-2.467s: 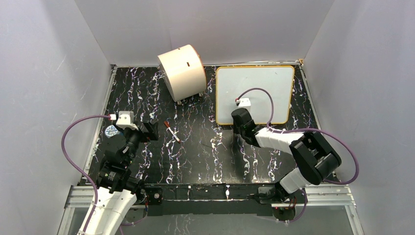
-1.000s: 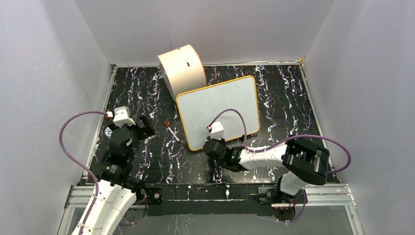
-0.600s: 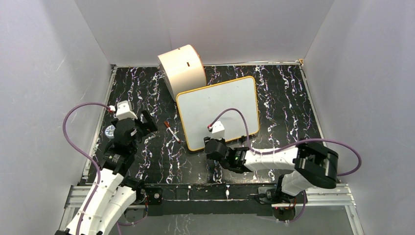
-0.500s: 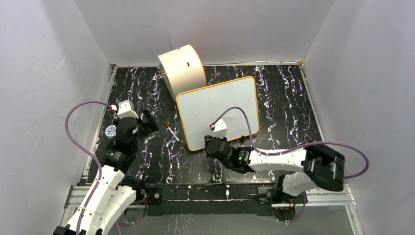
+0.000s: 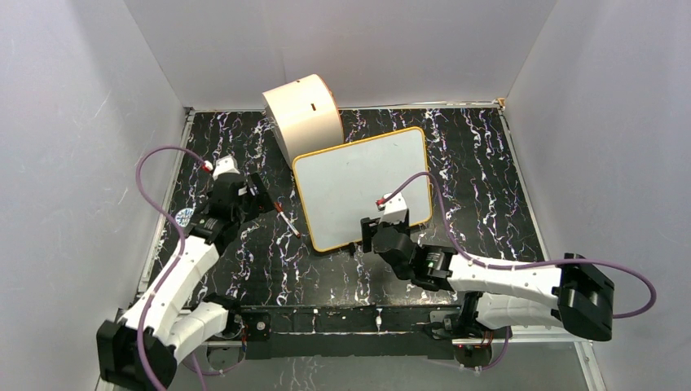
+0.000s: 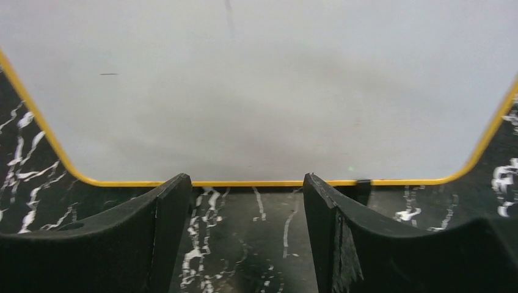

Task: Write a sentence on the whiteboard
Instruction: Open the whiteboard marker at the center of the board.

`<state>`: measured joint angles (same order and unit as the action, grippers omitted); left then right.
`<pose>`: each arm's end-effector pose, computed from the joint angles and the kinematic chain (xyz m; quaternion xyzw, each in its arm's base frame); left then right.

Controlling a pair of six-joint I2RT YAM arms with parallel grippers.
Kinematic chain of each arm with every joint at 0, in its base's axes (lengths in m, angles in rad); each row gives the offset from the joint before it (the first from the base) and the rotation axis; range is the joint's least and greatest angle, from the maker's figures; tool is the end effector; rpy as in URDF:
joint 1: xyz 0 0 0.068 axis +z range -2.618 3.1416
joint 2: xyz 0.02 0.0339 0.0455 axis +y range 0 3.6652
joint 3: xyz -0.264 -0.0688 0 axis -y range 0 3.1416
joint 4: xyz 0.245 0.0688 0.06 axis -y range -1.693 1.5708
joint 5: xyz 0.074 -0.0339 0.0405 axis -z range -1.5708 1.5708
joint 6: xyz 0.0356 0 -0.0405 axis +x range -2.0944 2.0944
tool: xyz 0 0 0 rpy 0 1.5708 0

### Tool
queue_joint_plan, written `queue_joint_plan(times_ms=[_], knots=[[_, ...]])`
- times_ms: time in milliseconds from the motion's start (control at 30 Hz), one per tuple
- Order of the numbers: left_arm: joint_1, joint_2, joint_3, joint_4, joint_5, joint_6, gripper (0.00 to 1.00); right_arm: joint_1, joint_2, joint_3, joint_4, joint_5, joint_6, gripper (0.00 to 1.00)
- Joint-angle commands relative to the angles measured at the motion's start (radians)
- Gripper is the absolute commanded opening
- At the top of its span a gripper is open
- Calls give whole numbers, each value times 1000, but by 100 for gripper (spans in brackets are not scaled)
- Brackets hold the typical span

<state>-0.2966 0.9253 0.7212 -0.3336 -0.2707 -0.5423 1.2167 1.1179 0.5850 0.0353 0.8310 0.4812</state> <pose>0.2001 -0.0512 0.2780 -0.1717 0.8469 -0.0921 0.4947 0.1051 0.2086 0.2313 -0.0901 0.8079 0.1218 0.5694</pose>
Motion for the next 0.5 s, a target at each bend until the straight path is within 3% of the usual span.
queue_joint_plan(times_ms=[0, 133, 467], knots=[[-2, 131, 81, -51, 42, -43, 84, -30, -93, -28, -23, 88, -52, 78], [-2, 265, 139, -57, 71, -58, 81, -41, -160, -62, -21, 144, -89, 87], [1, 536, 275, -85, 83, -64, 82, -61, -265, -91, 3, 262, -221, 99]])
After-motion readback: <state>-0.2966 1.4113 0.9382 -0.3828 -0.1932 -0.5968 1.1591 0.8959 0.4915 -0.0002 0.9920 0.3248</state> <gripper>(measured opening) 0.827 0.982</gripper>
